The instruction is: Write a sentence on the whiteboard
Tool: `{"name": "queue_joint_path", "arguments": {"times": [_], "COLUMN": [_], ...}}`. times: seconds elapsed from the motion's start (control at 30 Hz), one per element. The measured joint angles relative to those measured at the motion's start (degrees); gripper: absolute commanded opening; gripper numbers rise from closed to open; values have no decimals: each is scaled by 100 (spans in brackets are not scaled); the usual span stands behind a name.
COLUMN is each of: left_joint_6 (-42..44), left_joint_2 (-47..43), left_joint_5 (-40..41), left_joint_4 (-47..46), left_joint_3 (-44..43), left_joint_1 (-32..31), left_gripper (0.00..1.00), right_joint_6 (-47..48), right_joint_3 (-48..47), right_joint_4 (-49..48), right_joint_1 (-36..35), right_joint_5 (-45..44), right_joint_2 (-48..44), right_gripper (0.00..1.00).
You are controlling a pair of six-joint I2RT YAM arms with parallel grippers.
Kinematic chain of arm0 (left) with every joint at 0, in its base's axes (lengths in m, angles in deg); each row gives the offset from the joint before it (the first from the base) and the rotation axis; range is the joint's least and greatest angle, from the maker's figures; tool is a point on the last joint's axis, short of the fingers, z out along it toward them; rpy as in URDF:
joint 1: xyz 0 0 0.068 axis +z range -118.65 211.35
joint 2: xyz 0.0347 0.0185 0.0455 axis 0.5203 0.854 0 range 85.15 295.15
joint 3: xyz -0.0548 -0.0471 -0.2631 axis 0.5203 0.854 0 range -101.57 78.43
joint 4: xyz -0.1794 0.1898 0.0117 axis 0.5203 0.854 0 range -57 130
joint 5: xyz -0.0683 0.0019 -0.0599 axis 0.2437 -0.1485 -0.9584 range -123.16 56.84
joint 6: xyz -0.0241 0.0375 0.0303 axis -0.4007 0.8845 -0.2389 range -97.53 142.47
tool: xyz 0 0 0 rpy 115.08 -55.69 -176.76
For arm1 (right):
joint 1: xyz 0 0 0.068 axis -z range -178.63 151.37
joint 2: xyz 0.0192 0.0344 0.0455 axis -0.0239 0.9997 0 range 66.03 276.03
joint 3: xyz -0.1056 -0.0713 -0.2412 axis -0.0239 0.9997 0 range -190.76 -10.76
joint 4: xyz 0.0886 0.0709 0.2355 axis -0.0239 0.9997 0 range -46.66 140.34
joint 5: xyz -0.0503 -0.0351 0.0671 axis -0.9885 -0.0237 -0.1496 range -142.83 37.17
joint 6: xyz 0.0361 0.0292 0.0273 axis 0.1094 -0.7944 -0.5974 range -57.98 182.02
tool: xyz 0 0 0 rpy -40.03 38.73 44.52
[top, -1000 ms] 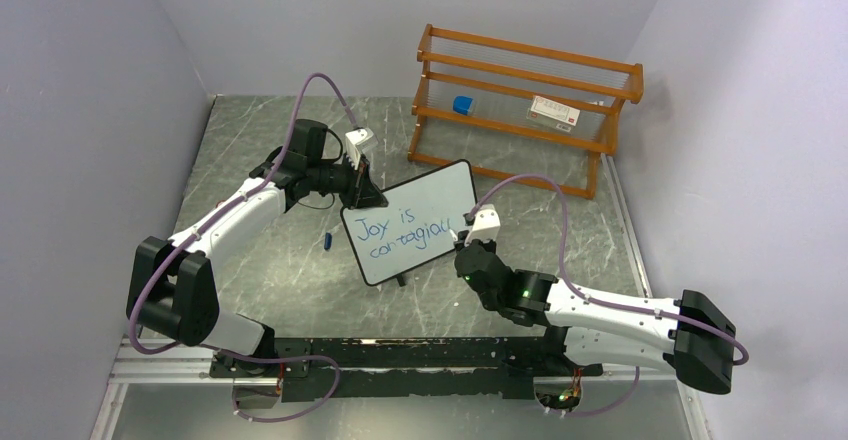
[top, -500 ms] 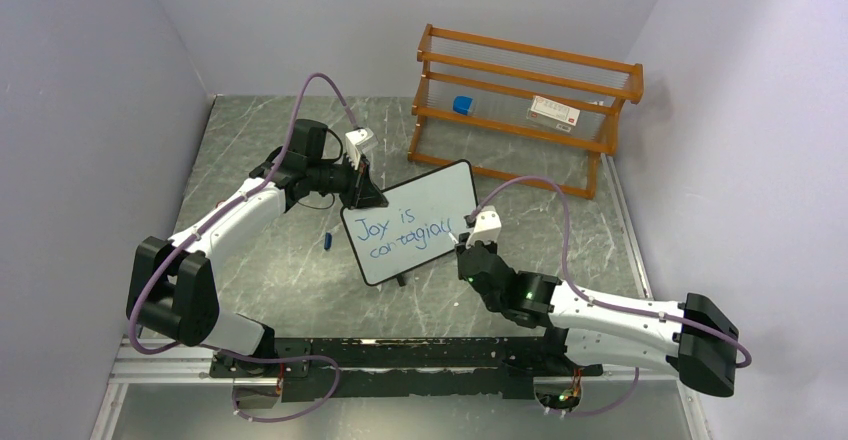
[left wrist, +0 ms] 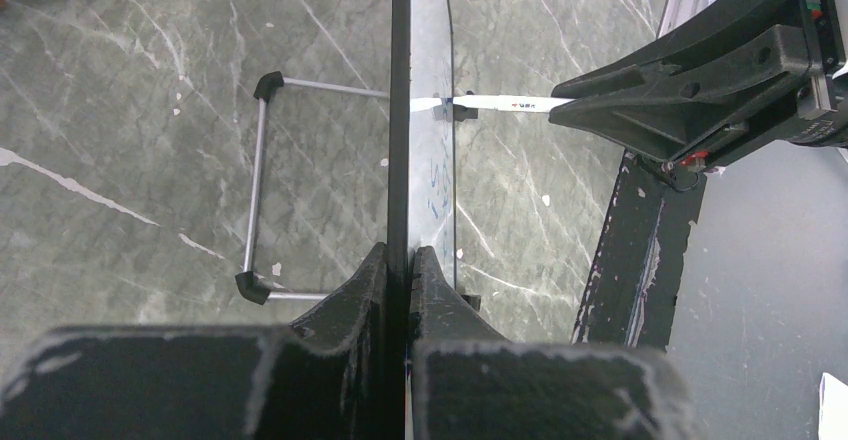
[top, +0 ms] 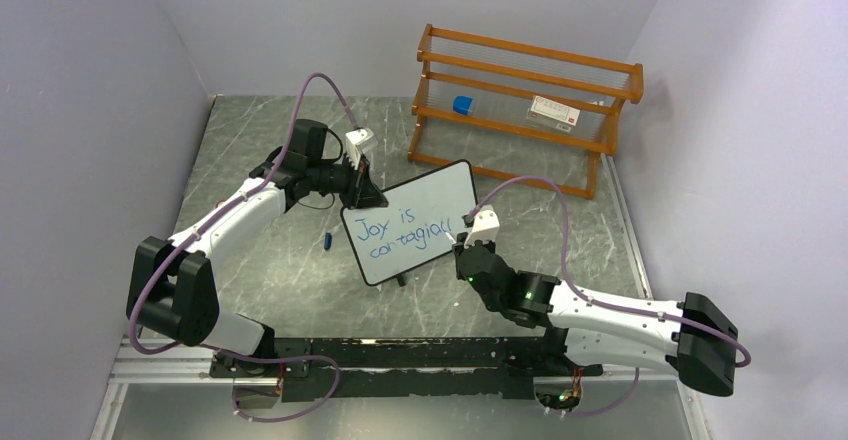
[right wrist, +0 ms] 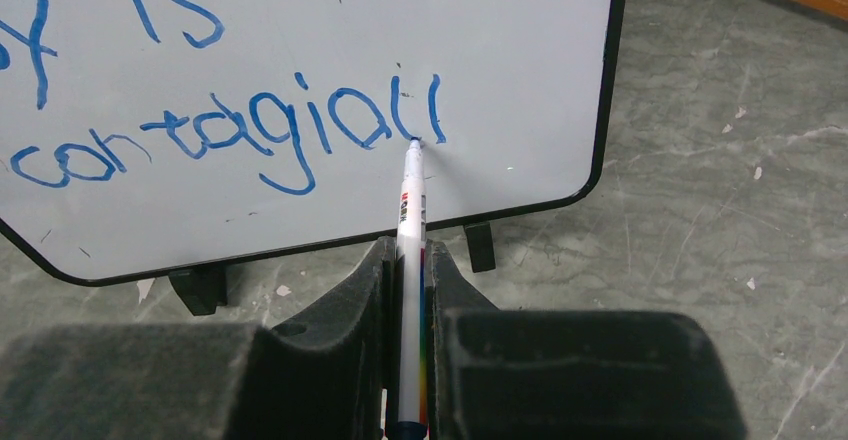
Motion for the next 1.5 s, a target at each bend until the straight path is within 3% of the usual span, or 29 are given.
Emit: {"name": "queue_joint_path", "arguments": {"times": [1.5], "left_joint_6": [2], "left_joint_2": [0], "left_joint_5": [-7], "left_joint_4": [15], "left_joint_3": [-7], "left_joint_1": [0], "left_gripper": [5], "right_joint_6": [221], "right_joint_3": [-2], "right_joint_4": [-20], "right_joint_1": [229], "right_joint_5": [-446], "right_joint_2": [-428], "right_gripper": [0]}}
